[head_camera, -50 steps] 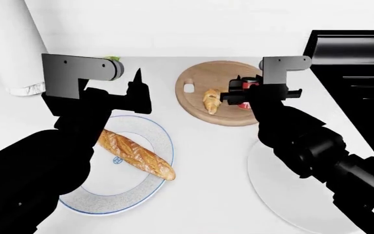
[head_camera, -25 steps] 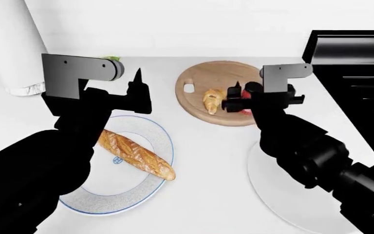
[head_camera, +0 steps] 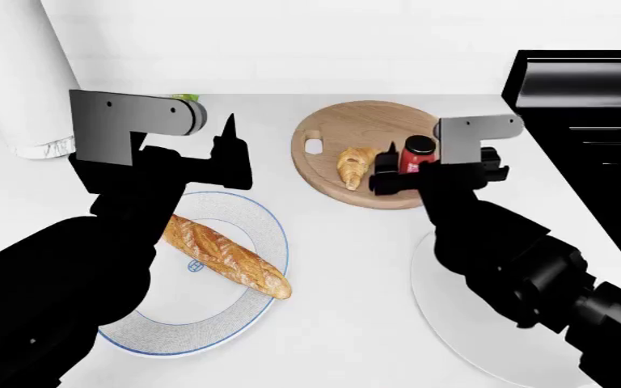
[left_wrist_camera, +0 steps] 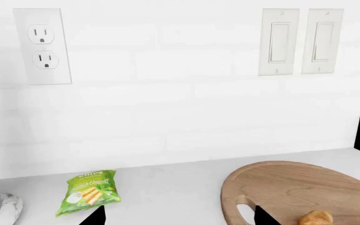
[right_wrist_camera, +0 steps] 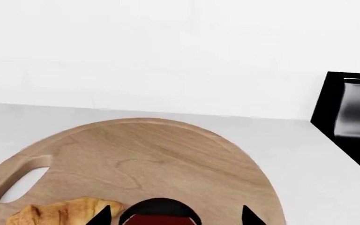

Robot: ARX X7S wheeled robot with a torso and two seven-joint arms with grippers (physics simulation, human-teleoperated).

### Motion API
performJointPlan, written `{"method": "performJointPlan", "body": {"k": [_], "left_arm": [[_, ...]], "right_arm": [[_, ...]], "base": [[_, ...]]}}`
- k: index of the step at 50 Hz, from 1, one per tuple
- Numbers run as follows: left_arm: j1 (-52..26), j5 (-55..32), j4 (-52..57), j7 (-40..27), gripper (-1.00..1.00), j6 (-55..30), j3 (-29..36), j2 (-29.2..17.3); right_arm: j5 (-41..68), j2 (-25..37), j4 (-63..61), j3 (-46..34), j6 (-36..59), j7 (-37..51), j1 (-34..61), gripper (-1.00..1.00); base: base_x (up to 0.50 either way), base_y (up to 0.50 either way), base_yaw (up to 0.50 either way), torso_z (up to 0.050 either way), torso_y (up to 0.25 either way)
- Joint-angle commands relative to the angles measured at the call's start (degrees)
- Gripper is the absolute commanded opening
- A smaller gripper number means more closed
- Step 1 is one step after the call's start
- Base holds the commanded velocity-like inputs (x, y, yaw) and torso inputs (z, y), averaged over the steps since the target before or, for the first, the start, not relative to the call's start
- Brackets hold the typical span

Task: From the different types of pastries on the counter, select a croissant and place it on the cutting board. Then retrieve a jar of jam from the cabinet and place it alongside the croissant on the cutting board.

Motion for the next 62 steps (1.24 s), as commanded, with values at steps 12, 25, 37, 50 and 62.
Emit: {"method": "performJointPlan", "body": {"k": [12, 25, 37, 50, 62], "left_arm": [[-0.3, -0.6, 1.1, -1.0, 1.00, -0.5, 0.1, -0.3], [1.2, -1.8, 6.5, -3.9, 1.00, 0.7, -3.2, -1.7], [4.3, -9.6, 14.9, -5.7, 1.00, 1.9, -11.3, -5.6], [12.8, -18.5, 22.5, -4.6, 1.00, 7.1, -22.6, -10.7], [22.9, -22.5, 27.5, -0.9, 1.00, 12.7, -32.9, -13.3]], "right_arm": [[-1.3, 13.7, -28.2, 3.2, 1.0, 13.4, 6.2, 1.00], [-3.7, 23.3, -50.1, 5.8, 3.5, 23.9, 11.6, 1.00], [-10.0, 28.7, -64.7, 5.7, 5.0, 35.0, 11.0, 1.00], [-17.0, 40.0, -77.5, 5.2, -3.1, 40.0, 4.1, 1.00], [-31.5, 39.2, -84.1, -38.8, -11.9, 55.4, 42.0, 1.00]], "base": [[0.00, 0.00, 0.00, 0.000, 0.000], [0.00, 0.00, 0.00, 0.000, 0.000], [0.00, 0.00, 0.00, 0.000, 0.000], [0.00, 0.00, 0.00, 0.000, 0.000], [0.00, 0.00, 0.00, 0.000, 0.000]]}}
